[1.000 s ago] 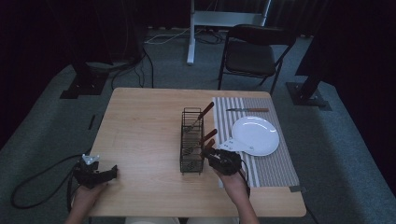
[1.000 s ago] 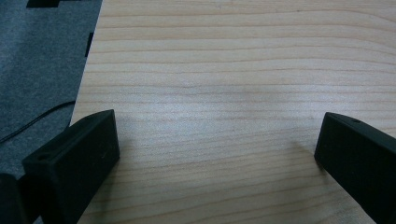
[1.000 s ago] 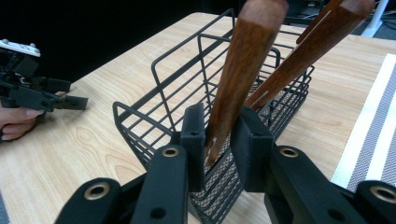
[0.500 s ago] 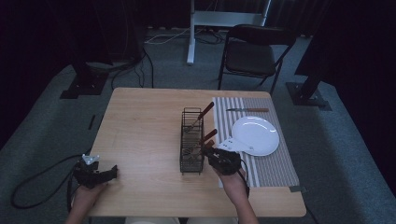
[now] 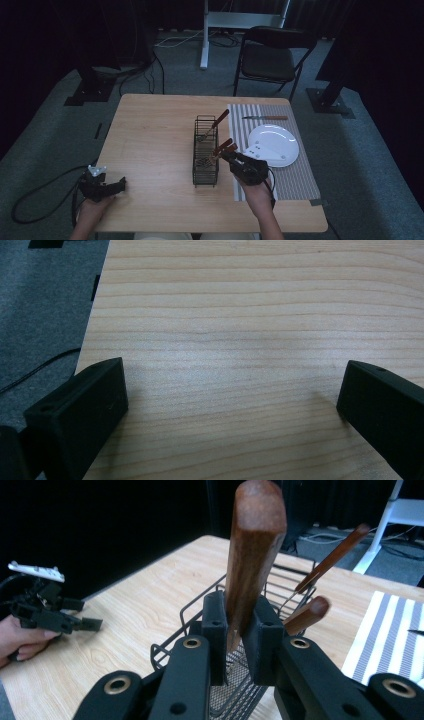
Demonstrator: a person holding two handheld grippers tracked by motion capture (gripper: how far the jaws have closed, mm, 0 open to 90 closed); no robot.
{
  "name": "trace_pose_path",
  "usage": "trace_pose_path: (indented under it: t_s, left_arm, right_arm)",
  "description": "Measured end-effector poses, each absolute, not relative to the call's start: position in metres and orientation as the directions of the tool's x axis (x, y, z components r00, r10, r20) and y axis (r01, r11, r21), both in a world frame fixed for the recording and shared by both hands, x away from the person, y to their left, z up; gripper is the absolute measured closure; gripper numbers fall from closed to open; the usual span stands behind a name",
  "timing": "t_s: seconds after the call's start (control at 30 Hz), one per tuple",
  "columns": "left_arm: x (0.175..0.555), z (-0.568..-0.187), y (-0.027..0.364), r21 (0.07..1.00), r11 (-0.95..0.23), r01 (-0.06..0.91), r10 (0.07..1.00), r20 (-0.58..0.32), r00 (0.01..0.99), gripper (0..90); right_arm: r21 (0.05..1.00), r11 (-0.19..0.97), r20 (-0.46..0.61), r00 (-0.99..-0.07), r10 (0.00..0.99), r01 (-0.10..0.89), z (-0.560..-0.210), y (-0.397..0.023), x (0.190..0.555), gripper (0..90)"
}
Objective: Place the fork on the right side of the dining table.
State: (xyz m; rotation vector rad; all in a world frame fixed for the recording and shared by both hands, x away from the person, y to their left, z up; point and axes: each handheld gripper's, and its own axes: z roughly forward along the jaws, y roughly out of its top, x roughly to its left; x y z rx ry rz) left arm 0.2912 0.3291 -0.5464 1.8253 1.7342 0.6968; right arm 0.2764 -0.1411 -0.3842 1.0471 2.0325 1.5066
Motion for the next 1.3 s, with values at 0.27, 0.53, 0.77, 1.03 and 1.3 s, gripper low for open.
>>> trace_pose_path:
  t_s: [0.27, 0.53, 0.77, 1.03, 1.3]
  left_arm:
    - [0.291, -0.546, 0.329, 0.678, -0.044, 0.733, 0.999, 0.012, 0.048, 0.3]
    - [0.291, -0.546, 0.329, 0.683, -0.042, 0.729, 0.999, 0.012, 0.046, 0.3]
    - [0.291, -0.546, 0.329, 0.682, -0.042, 0.730, 0.999, 0.013, 0.046, 0.3]
    - [0.291, -0.546, 0.329, 0.682, -0.042, 0.731, 0.999, 0.013, 0.046, 0.3]
    - [0.291, -0.546, 0.329, 0.683, -0.040, 0.729, 0.999, 0.011, 0.044, 0.3]
  right_arm:
    - [0.948, 0.096, 0.119, -0.619, 0.776, 0.303, -0.369, -0.160, 0.267, 81.0]
    - [0.954, 0.071, 0.119, -0.582, 0.804, 0.292, -0.361, -0.186, 0.256, 81.0]
    - [0.943, 0.063, 0.129, -0.530, 0.838, 0.328, -0.370, -0.207, 0.254, 81.0]
    - [0.916, 0.018, 0.172, -0.432, 0.885, 0.401, -0.401, -0.242, 0.252, 81.0]
    - [0.884, -0.015, 0.203, -0.356, 0.912, 0.467, -0.434, -0.260, 0.255, 80.9]
